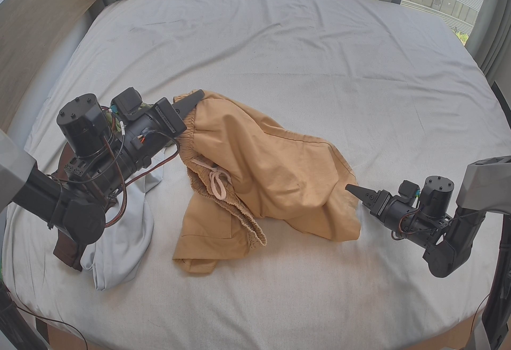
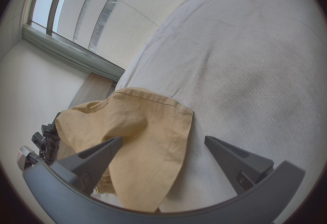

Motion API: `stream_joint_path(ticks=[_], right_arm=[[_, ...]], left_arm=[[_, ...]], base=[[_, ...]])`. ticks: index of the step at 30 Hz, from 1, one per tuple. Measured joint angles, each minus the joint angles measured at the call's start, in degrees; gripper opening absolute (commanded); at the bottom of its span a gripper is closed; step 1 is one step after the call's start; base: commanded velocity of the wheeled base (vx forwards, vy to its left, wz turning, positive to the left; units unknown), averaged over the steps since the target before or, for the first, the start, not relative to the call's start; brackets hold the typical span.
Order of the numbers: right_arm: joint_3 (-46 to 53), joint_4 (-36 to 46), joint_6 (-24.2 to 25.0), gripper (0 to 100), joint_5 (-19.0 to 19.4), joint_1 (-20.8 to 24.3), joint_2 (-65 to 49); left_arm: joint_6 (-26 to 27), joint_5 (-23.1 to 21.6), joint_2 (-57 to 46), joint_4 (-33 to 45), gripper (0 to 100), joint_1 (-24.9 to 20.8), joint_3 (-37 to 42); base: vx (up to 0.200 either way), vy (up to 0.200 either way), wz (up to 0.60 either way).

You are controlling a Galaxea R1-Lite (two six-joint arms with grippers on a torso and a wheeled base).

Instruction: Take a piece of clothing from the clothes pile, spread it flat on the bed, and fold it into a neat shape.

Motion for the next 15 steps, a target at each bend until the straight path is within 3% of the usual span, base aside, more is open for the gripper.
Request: stream_joint_path(ticks=[15], right_arm=[[-10.12,-0.35,0.46,100,0.12,0.61,7.42]], left_arm=[[0.11,-0.1,0.26,-1.29,0,-0.27,0.48]], base=[[0.0,0.0,0.0]])
